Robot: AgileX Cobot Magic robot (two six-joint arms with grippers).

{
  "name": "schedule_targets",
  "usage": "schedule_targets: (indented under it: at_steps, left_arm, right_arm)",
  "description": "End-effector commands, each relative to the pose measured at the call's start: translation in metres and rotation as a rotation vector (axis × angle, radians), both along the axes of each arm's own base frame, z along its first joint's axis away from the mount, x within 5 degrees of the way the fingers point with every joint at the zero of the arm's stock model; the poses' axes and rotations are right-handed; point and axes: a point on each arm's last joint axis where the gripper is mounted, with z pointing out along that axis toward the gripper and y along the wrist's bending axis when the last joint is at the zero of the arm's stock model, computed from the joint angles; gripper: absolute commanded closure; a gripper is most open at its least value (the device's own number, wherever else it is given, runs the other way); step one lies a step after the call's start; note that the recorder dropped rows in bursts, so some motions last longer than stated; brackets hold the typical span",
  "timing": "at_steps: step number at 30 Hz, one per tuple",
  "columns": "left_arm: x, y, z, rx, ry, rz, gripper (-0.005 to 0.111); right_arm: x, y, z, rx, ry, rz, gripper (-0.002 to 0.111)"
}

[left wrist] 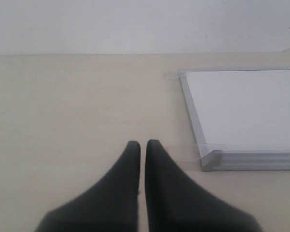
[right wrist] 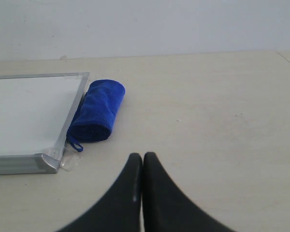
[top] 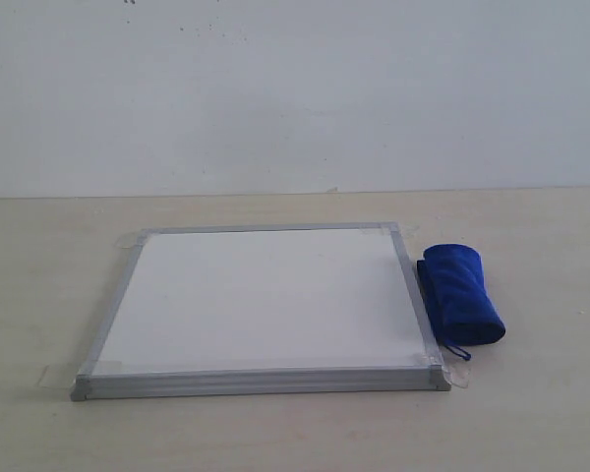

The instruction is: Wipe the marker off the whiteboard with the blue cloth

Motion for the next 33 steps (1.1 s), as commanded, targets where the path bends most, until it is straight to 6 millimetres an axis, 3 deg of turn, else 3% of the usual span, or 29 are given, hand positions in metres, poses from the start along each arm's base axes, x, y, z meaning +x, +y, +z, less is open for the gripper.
schedule_targets:
  at_steps: [1,33]
  left_arm:
    - [0.0,-0.0002,-0.0009,-0.003,0.001,0.0,0.103]
    - [0.0005,-0.0035,-0.0011,-0.003,0.003,-0.063,0.103]
  right_arm:
    - [-0.0001,-0.0006,0.001,-0.006,-0.013,-0.008,0.108]
    - [-0.0002,-0.0006,0.0008,-0.006,-0.011,-0.008,0.108]
